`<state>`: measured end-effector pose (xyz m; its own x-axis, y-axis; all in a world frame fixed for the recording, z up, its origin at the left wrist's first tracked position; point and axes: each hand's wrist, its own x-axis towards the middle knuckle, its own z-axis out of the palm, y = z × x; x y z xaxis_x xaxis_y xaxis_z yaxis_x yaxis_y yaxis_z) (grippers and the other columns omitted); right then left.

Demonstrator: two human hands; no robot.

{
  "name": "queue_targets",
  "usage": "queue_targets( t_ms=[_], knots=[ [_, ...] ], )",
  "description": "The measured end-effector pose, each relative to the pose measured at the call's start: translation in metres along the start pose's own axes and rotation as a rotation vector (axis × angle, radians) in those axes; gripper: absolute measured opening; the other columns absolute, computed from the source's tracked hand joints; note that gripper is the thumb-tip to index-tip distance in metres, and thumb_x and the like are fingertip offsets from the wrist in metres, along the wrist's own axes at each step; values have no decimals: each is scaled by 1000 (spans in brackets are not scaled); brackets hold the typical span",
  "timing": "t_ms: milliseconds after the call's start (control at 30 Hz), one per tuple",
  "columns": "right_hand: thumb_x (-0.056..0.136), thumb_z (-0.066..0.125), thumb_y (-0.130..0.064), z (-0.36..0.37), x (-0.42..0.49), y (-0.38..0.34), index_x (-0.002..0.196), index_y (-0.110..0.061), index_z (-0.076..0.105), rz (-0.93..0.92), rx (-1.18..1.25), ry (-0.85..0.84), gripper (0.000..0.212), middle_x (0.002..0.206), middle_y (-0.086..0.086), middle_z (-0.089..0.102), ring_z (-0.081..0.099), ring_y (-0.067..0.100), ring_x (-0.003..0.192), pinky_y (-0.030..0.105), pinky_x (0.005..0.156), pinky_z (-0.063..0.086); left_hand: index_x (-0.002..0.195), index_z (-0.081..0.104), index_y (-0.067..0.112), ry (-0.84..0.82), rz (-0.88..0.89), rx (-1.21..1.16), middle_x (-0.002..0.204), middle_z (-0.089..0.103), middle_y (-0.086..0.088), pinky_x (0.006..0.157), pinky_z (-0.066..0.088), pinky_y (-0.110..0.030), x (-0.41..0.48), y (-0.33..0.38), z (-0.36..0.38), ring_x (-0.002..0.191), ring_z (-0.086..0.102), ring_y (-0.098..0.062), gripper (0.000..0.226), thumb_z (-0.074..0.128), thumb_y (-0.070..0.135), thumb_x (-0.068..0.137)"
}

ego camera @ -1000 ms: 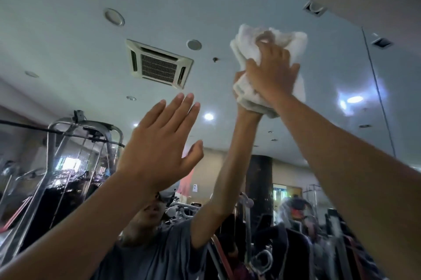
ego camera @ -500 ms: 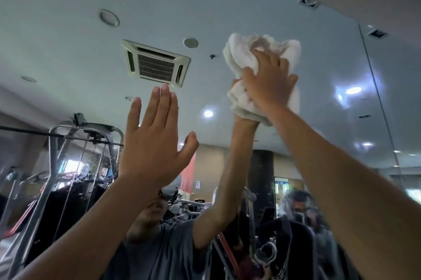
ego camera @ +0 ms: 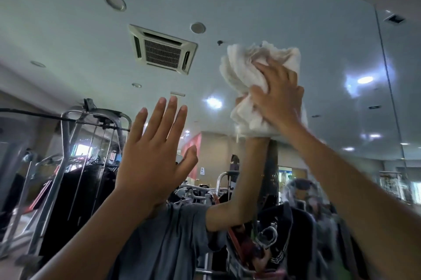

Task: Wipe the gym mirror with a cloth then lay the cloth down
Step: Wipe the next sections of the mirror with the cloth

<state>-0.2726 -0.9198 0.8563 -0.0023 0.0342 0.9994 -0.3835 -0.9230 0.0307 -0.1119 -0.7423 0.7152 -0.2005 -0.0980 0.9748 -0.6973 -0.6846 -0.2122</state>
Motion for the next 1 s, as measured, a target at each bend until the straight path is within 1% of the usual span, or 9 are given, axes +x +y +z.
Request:
queue_targets(
  t_ms=[100,267,333,467,600,700,867,933,1000],
  knots=[
    [89,42,-44,15,-42,-35,143,-37,45,-83,-91,91,55,153,-7,38,33,21,134,47,100,30,155,34,5,11,3,4,163,26,-17,118,26,-58,-4,-2,1,152,23,-31,72,36,48,97],
    [87,46,-49,6,-99,-10,139,-30,53,-682,-108,-26,56,145,6,50,45,27,125,43,90,34,154,36,5,26,1,-7,162,27,-16,120,24,-55,-3,-2,0,152,23,-30,72,36,48,96],
    [83,48,-53,-2,-83,16,139,-31,48,-798,-152,-68,59,142,8,51,45,27,120,44,89,38,155,33,6,18,-4,2,163,25,-16,121,22,-55,-5,-1,0,152,22,-30,72,36,48,97],
    [81,46,-58,-7,-40,23,132,-27,56,-419,-135,-14,61,134,10,55,48,34,111,48,84,45,156,31,6,3,-20,22,164,23,-16,121,21,-56,-6,2,1,153,19,-30,71,33,47,98],
    [86,51,-52,14,-66,-21,125,-26,56,-33,-94,104,47,132,6,51,44,30,118,39,89,30,156,31,7,4,-45,23,164,24,-16,120,22,-56,-12,5,2,153,20,-30,69,30,47,100],
    [84,53,-53,17,-115,-34,124,-30,54,-220,-53,110,46,129,3,48,41,24,113,36,88,27,156,32,9,28,-81,21,164,25,-16,121,20,-55,-27,9,0,153,21,-31,67,31,46,101],
    [74,54,-51,-6,-140,26,122,-32,50,-965,29,-160,52,132,0,44,45,26,115,44,93,31,157,29,9,-17,-115,32,164,22,-17,121,19,-58,-71,24,-9,153,18,-34,65,26,46,103],
    [71,55,-50,-7,-121,46,121,-30,51,-898,27,-177,54,132,1,47,49,31,115,46,95,33,157,28,9,-43,-125,29,164,21,-18,121,18,-58,-86,33,-11,153,18,-35,66,31,44,101],
    [71,54,-45,-4,-115,41,118,-27,53,-558,18,-68,50,126,8,55,49,31,110,51,89,42,158,27,9,-46,-122,23,165,20,-18,121,19,-58,-91,35,-12,153,17,-35,67,31,44,101]
  ],
)
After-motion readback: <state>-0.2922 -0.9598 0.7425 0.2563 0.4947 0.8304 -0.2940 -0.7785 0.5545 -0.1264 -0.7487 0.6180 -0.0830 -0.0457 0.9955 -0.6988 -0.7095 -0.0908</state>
